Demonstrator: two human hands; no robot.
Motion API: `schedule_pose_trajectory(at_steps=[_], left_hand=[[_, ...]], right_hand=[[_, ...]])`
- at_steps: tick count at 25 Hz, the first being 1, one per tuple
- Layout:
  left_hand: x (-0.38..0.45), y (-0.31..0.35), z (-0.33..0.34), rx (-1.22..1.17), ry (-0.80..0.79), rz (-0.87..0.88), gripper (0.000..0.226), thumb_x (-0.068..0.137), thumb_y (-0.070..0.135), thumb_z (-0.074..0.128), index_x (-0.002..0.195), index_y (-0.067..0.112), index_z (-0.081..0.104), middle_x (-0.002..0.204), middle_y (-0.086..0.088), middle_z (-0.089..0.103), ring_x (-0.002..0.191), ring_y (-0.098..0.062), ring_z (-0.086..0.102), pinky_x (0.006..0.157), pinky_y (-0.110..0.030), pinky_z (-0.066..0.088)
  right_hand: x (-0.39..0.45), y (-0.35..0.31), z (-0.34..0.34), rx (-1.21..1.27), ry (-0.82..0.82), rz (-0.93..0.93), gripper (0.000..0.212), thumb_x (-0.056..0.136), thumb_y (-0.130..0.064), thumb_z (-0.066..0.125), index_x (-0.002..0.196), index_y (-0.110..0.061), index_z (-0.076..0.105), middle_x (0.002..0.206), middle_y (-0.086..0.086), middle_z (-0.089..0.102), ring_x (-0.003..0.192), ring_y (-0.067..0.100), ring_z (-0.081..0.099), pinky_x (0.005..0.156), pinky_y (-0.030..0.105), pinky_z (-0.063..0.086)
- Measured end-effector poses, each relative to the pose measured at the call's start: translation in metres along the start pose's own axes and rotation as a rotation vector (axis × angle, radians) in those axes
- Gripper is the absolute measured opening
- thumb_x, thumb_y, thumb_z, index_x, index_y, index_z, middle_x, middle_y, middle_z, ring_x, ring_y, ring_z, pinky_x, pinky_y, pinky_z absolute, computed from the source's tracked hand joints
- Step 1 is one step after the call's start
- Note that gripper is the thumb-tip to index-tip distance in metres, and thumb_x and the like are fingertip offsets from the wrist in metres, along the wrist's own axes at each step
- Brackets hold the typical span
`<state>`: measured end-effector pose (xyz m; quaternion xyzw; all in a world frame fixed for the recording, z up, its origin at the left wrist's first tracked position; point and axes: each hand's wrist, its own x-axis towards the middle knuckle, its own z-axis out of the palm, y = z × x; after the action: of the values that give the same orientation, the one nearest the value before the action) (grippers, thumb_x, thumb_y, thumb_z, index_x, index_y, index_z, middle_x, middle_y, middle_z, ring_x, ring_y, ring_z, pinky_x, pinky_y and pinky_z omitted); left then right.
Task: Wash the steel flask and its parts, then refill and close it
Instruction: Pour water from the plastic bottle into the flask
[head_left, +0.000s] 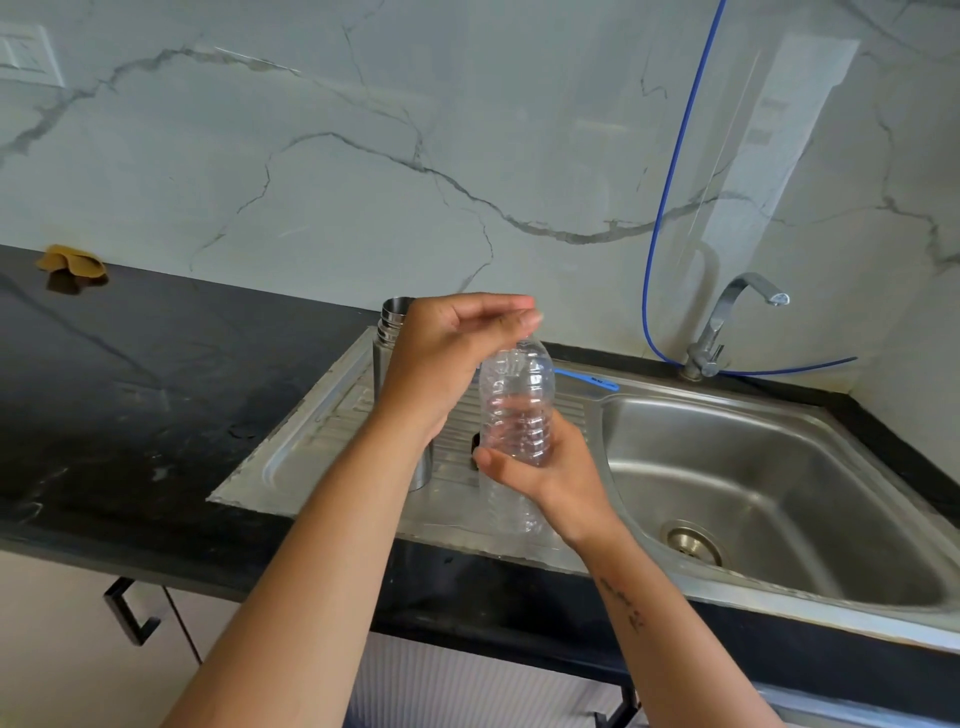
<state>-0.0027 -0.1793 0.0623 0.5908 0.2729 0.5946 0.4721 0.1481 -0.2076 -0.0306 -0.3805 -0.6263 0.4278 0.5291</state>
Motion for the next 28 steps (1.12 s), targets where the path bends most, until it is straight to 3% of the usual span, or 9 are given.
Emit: schedule_pose_trajectory(at_steps=[3,6,10,13,16,18,20,24,28], left_hand=[[-0.004,-0.001,0.002,-0.112,-0.013,0.011,0.032,0.074,0.014,0.078,0.104,0.002,0.075,0.095,-0.012,0.08,0.099,-0.027,0.077,0.094,-0.034,0.059],[-0.007,0.002,0.001,-0.145,-0.028,0.026,0.03,0.075,0.013,0.079,0.103,0.003,0.075,0.095,-0.013,0.079,0.102,-0.031,0.075,0.099,-0.041,0.057],[-0.015,0.004,-0.011,0.162,-0.027,0.071,0.05,0.08,0.034,0.085,0.126,0.021,0.069,0.117,-0.002,0.076,0.115,-0.019,0.07,0.103,-0.045,0.055],[-0.031,0.007,-0.019,0.38,-0.029,-0.012,0.065,0.073,0.042,0.091,0.129,0.03,0.062,0.115,0.009,0.074,0.106,-0.007,0.072,0.093,-0.041,0.06],[-0.047,0.017,-0.034,0.458,0.064,0.012,0.071,0.072,0.033,0.092,0.133,0.029,0.058,0.113,0.01,0.074,0.101,-0.007,0.073,0.088,-0.036,0.062],[-0.055,0.028,-0.052,0.475,0.154,0.036,0.07,0.067,0.032,0.093,0.129,0.031,0.059,0.111,0.011,0.074,0.098,-0.005,0.073,0.085,-0.031,0.06],[-0.059,0.04,-0.076,0.497,0.276,0.02,0.068,0.066,0.03,0.093,0.126,0.031,0.06,0.109,0.013,0.074,0.094,-0.001,0.072,0.081,-0.027,0.057],[-0.04,0.026,-0.126,0.663,0.496,-0.049,0.074,0.069,0.029,0.093,0.132,0.027,0.055,0.119,0.012,0.066,0.099,-0.005,0.067,0.072,-0.019,0.049],[-0.001,-0.016,-0.165,0.789,0.666,-0.093,0.076,0.071,0.027,0.093,0.135,0.017,0.054,0.127,-0.002,0.063,0.103,-0.014,0.059,0.079,-0.027,0.048]], right_hand=[[-0.002,-0.003,-0.001,0.088,-0.065,-0.021,0.036,0.075,-0.009,0.084,0.102,0.001,0.063,0.083,0.013,0.065,0.078,0.021,0.062,0.076,0.033,0.053],[-0.002,-0.011,-0.008,0.199,-0.2,0.019,0.046,0.07,-0.014,0.083,0.109,-0.003,0.063,0.088,0.015,0.062,0.082,0.024,0.06,0.076,0.031,0.053],[0.005,-0.025,0.002,0.035,-0.122,-0.022,0.041,0.078,-0.006,0.085,0.112,-0.008,0.064,0.092,0.006,0.069,0.084,0.018,0.066,0.08,0.027,0.056],[0.017,-0.033,0.017,-0.116,-0.059,-0.097,0.047,0.08,-0.009,0.086,0.122,-0.011,0.063,0.11,0.001,0.076,0.101,0.014,0.073,0.088,0.025,0.057],[0.021,-0.029,0.029,-0.207,-0.176,-0.064,0.063,0.076,-0.033,0.09,0.129,-0.022,0.058,0.12,-0.005,0.072,0.11,0.011,0.069,0.095,0.032,0.056],[0.019,-0.018,0.029,-0.303,-0.174,-0.028,0.066,0.075,-0.055,0.084,0.13,-0.03,0.056,0.118,-0.012,0.068,0.108,0.007,0.067,0.091,0.031,0.057],[0.017,0.001,0.028,-0.412,-0.085,-0.022,0.056,0.077,-0.061,0.078,0.122,-0.032,0.06,0.105,-0.013,0.069,0.095,0.005,0.067,0.082,0.033,0.059],[0.012,0.048,0.028,-0.681,0.072,-0.072,0.014,0.089,-0.04,0.074,0.095,-0.029,0.068,0.074,-0.016,0.062,0.067,0.006,0.06,0.069,0.037,0.056],[0.009,0.068,0.031,-0.772,0.124,-0.139,0.005,0.091,-0.033,0.069,0.088,-0.029,0.067,0.073,-0.017,0.062,0.064,0.007,0.057,0.061,0.029,0.051]])
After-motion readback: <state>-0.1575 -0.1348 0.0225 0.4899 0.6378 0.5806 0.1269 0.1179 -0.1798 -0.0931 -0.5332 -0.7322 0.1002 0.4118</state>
